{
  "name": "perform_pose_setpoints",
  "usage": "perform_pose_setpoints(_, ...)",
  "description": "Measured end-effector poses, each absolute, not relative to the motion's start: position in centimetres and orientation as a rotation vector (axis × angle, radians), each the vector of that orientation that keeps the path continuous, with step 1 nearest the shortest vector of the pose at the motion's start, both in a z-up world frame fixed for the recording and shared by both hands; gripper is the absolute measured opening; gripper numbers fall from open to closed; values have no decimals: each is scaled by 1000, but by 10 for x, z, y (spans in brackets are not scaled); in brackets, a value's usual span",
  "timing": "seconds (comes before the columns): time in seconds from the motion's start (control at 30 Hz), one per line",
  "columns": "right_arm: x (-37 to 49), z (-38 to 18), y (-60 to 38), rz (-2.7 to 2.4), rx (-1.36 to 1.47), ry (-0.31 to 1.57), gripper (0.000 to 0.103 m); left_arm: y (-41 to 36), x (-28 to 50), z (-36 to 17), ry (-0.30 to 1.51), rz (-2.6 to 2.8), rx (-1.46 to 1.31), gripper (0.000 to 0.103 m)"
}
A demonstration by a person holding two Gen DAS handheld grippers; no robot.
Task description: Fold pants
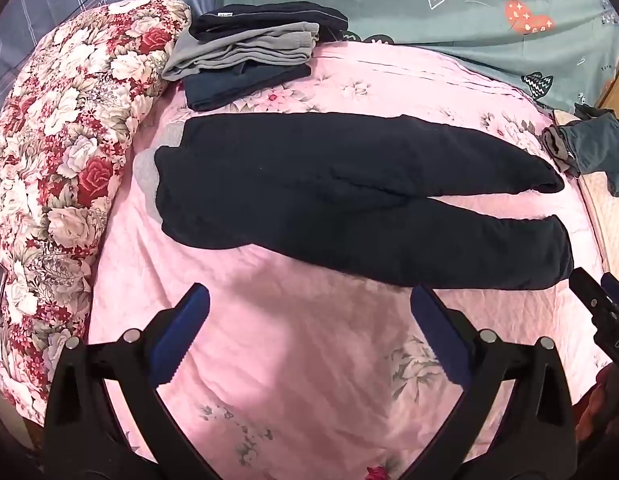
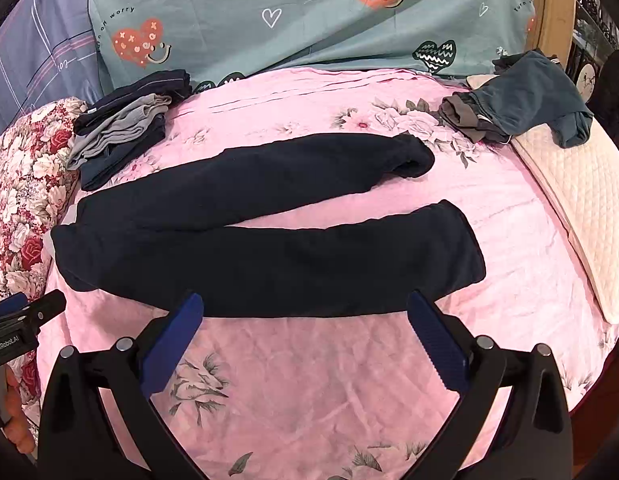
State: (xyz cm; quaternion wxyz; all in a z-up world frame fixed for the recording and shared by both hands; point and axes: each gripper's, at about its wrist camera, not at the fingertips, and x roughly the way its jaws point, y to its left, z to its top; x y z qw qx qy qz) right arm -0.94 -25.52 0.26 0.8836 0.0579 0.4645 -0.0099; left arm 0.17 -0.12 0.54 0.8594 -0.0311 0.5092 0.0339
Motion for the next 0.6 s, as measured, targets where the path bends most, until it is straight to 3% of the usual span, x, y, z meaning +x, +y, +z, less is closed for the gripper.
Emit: perform_pose_setpoints(0.6, -7, -11, -268, -44, 183, 998, 102, 7, 20, 7, 1034, 91, -18, 101)
